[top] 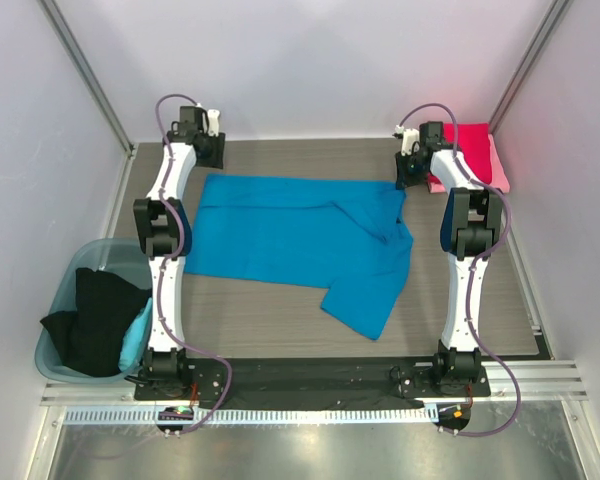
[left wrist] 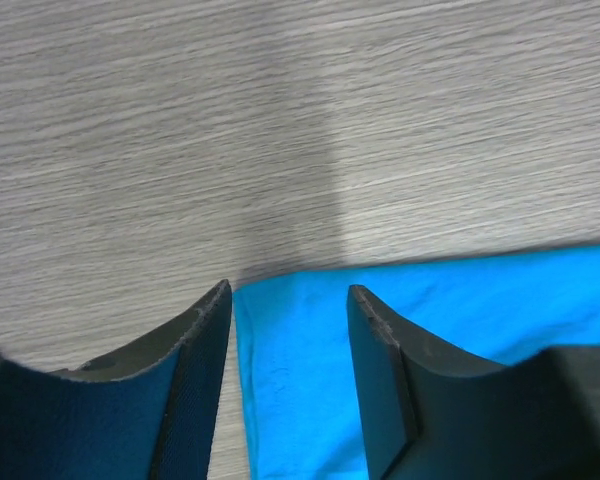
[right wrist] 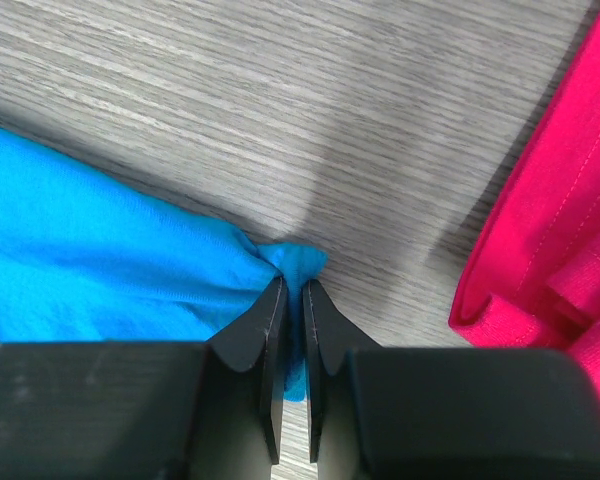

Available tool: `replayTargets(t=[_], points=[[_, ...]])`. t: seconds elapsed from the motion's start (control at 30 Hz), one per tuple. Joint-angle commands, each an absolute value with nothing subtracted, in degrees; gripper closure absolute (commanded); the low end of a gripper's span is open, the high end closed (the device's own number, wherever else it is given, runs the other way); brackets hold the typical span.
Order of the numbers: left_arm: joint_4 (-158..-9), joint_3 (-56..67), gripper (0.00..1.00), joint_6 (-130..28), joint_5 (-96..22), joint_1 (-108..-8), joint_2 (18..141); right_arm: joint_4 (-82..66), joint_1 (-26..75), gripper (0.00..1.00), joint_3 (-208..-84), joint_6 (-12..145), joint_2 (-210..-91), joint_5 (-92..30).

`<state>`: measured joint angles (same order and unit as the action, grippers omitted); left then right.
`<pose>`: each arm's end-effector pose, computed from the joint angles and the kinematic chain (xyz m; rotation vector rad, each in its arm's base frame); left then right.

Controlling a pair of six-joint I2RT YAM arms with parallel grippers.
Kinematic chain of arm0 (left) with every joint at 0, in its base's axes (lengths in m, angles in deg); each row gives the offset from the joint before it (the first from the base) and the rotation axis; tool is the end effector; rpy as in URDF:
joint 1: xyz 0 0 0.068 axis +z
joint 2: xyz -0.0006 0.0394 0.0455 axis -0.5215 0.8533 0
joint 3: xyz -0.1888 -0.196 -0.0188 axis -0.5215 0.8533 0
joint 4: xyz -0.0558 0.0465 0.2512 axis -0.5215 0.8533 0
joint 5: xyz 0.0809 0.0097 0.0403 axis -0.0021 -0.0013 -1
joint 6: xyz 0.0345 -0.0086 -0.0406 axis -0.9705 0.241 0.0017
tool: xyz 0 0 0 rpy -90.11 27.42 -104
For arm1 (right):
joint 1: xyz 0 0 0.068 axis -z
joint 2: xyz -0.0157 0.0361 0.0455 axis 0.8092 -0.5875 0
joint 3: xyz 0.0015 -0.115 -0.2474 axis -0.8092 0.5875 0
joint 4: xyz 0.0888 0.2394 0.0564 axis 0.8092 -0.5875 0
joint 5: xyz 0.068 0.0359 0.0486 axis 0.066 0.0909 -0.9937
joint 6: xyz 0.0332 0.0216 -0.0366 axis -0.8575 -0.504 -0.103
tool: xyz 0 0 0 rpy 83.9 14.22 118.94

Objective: Fold and stack the t-shirts
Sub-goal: Fold the tshirt

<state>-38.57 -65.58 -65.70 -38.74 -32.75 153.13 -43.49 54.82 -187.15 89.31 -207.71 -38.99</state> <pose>0.5677 -0.0171 0.2006 0.1483 2.4198 -0.1256 0.5248 0.0022 0.1647 -0.4389 2.4988 0.2336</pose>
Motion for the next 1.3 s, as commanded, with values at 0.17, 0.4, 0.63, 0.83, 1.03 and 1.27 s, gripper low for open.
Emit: replayTargets(t=[0.17, 0.4, 0.63, 0.83, 1.03, 1.27], points=[[-37.93, -65.18, 0.58, -66.34, -39.48, -32.66, 149.99, -44.81, 54.02, 0.84, -185.62, 90.18, -207.72, -37.24], [-37.84, -65.01, 0.59, -66.78, -39.84, -32.22, 151.13, -44.81, 54.02, 0.84, -185.09, 90.44, -207.37, -36.89], [-37.05, -64.04, 0.59, -66.96, -40.28, -32.05, 151.49, -44.81, 54.02, 0.85, -185.09, 90.53, -207.46, -36.63], [-36.88, -63.86, 0.59, -67.57, -40.37, -31.87, 151.93, -44.81, 54.02, 0.84, -185.01, 90.53, -207.55, -36.54], [-36.61, -63.42, 0.64, -68.1, -40.98, -31.87, 152.72, -44.81, 54.02, 0.84, -185.27, 90.62, -207.73, -36.54], [-36.35, -63.34, 0.66, -68.98, -42.04, -31.7, 153.77, -44.81, 54.02, 0.84, -185.18, 90.7, -207.9, -36.28]])
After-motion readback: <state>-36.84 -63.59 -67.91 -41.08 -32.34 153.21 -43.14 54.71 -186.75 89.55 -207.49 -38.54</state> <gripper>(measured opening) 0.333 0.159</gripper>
